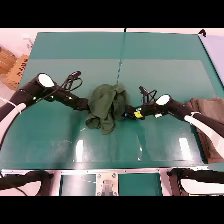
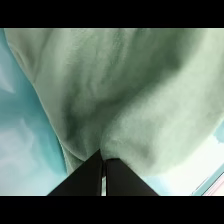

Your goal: Fold the shirts.

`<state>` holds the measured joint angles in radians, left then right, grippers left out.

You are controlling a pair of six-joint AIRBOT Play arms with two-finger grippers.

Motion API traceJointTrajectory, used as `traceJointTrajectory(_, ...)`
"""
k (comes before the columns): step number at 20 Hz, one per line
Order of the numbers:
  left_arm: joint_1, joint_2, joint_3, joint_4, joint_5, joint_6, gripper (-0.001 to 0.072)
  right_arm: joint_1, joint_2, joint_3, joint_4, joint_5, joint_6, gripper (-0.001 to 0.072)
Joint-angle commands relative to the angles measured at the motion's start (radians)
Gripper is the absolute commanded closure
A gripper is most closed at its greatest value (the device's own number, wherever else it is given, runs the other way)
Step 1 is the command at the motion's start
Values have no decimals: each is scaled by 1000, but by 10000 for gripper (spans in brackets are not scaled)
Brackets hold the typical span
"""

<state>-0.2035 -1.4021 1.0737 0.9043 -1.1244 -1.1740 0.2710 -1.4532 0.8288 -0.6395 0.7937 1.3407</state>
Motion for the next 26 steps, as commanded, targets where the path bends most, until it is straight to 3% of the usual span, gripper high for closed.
traceJointTrajectory(1, 2, 1, 65, 187, -62, -81, 688, -86, -5, 101, -59, 98, -39, 694)
traceJointTrajectory(5, 2, 46, 258, 448, -124, -162, 689, -299, 123, 224, -139, 236, -10, 694)
traceJointTrajectory(10, 2, 165, 601, 420, -106, -150, 688, -449, 330, 455, -139, 382, -10, 694)
traceJointTrajectory(16, 2, 261, 903, 422, -146, -108, 688, -460, 528, 738, -139, 406, 7, 694)
traceJointTrajectory(22, 2, 272, 781, 370, -225, -98, 688, -459, 600, 597, -163, 485, 13, 694)
traceJointTrajectory(26, 2, 266, 504, 246, -86, -13, 688, -457, 591, 284, -163, 400, -5, 694)
